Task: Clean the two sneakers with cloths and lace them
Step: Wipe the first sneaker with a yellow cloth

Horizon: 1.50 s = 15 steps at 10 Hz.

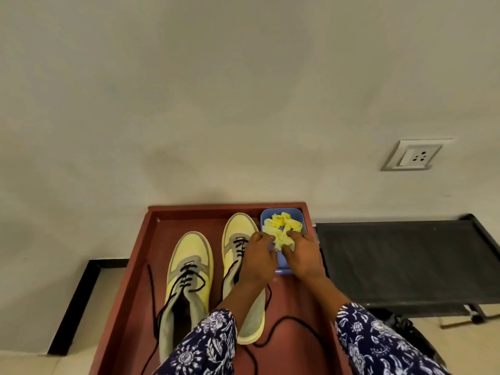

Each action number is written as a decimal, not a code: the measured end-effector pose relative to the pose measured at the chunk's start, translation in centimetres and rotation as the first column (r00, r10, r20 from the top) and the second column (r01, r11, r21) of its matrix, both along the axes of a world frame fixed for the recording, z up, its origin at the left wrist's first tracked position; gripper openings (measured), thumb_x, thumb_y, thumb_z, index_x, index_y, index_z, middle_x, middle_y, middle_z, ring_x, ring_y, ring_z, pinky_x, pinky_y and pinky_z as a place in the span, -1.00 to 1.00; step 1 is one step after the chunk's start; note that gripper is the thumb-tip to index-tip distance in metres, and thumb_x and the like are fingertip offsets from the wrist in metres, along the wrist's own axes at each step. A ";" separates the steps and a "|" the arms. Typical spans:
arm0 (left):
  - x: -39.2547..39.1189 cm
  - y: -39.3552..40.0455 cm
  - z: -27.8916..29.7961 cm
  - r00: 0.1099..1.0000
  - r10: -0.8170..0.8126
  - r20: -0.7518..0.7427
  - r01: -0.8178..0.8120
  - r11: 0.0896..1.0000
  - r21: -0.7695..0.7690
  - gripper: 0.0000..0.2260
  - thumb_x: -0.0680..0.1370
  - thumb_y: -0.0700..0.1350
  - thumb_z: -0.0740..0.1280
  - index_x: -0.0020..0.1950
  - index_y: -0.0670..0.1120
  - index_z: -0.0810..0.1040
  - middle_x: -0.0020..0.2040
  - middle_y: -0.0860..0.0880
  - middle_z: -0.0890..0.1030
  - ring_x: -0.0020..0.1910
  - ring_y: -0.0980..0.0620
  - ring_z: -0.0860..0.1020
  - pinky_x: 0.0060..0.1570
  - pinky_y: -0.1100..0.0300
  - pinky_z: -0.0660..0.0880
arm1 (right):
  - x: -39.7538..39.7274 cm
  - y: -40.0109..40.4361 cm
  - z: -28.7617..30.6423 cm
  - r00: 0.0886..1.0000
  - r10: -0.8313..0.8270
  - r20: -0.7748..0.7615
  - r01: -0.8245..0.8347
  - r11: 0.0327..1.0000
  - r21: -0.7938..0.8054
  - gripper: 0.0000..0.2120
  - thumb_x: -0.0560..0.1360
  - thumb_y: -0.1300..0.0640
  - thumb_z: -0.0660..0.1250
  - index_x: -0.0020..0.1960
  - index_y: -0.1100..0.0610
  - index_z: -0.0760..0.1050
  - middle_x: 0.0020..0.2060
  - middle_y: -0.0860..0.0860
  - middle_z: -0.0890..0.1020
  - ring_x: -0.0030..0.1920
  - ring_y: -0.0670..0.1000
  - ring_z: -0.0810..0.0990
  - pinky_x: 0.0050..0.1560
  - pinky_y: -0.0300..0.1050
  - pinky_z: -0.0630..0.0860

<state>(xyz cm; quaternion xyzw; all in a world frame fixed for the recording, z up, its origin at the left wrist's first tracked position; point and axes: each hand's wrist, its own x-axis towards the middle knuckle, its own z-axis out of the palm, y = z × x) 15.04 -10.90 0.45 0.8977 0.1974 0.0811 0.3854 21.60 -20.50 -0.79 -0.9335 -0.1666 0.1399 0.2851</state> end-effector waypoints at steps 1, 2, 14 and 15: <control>1.9 -0.7 -1.2 0.978 -0.132 -0.159 0.134 0.991 0.002 -0.73 0.55 -0.29 0.16 0.21 -0.27 0.49 0.20 -0.22 0.51 0.20 -0.15 0.46 0.18 0.20 0.32 | 1.7 -0.5 -2.0 0.999 0.006 -0.037 -0.010 0.995 -0.102 -0.67 0.55 0.11 0.09 0.22 0.21 0.46 0.21 0.14 0.48 0.19 0.11 0.46 0.10 -0.21 0.36; 2.8 -1.0 -1.8 0.954 -0.172 -0.246 0.172 0.985 -0.021 -0.75 0.56 -0.30 0.15 0.18 -0.31 0.51 0.17 -0.24 0.54 0.16 -0.17 0.48 0.10 0.29 0.43 | 2.5 -0.4 -3.2 0.999 0.021 -0.045 -0.027 0.990 -0.139 -0.72 0.55 0.19 0.11 0.18 0.25 0.46 0.17 0.18 0.48 0.16 0.16 0.46 0.07 -0.20 0.37; -0.6 -0.2 1.4 0.902 0.427 -0.070 -0.269 0.426 -0.864 -0.87 0.58 -0.17 0.24 -0.02 -0.16 0.57 -0.17 -0.16 0.59 -0.21 -0.06 0.52 -0.17 0.11 0.47 | -0.5 1.3 4.5 0.900 0.013 -0.436 0.175 0.905 0.388 -0.76 0.45 0.26 0.33 -0.38 0.14 0.42 -0.40 0.09 0.46 -0.38 -0.01 0.37 -0.31 -0.16 0.34; -2.1 0.7 2.4 0.869 0.491 -0.060 -0.278 0.385 -0.880 -0.87 0.56 -0.27 0.24 0.03 -0.21 0.57 -0.14 -0.14 0.61 -0.18 -0.03 0.56 -0.11 0.13 0.52 | -2.2 2.0 5.3 0.884 0.069 -0.462 0.154 0.891 0.427 -0.82 0.42 0.28 0.38 -0.34 0.16 0.50 -0.38 0.07 0.54 -0.34 0.01 0.44 -0.29 -0.14 0.39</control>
